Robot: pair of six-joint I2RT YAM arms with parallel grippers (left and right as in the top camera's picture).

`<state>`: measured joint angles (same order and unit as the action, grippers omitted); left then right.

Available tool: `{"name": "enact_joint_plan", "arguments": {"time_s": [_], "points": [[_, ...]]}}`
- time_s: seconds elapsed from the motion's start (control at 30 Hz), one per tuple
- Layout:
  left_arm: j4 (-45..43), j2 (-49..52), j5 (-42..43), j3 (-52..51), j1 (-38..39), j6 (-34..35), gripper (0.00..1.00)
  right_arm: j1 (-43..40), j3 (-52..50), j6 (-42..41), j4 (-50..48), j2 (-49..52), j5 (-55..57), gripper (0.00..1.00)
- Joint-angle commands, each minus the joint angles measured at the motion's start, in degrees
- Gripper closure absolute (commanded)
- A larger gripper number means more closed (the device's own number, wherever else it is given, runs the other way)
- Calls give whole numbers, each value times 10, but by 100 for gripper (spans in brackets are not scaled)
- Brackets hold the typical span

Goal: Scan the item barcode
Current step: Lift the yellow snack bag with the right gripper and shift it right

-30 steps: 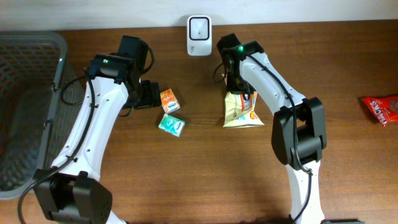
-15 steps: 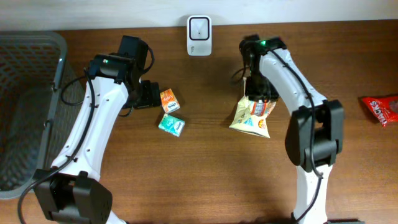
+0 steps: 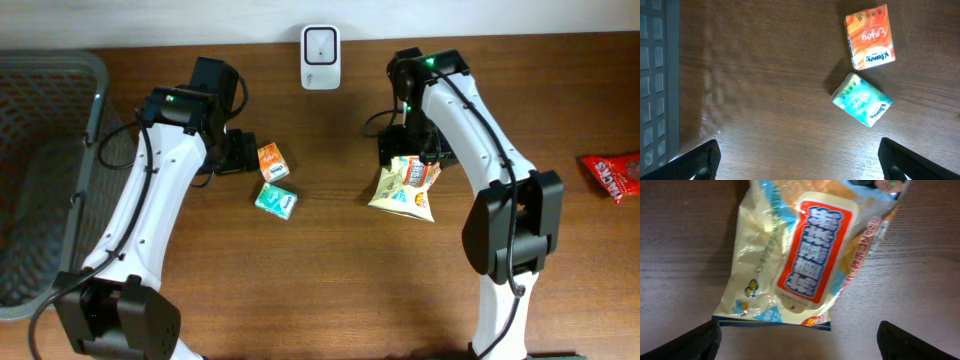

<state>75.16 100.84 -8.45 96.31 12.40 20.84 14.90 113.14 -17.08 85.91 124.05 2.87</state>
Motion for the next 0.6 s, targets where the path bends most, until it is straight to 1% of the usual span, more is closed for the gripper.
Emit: {"name": "enact_joint_plan", "arguments": {"time_s": [0.0,0.3,0.33,0.4,0.43,0.57], "points": [[-1,1,-6,3,-2,8,1,14,2,8,-4,-8,-3,1],[-1,1,-6,3,-2,8,1,16,2,8,-26,-8,-3,2],[-1,1,-6,3,-2,8,1,17,-1,19,-25,-8,-6,1],[-1,1,-6,3,-2,8,1,25,-19,72,-23,-8,-14,1],[-1,1,-6,3,-2,8,1,30,-31,81,-23,-8,-14,1],[-1,1,-6,3,-2,8,1,38,-75,76,-65,-8,-7,1]]}}
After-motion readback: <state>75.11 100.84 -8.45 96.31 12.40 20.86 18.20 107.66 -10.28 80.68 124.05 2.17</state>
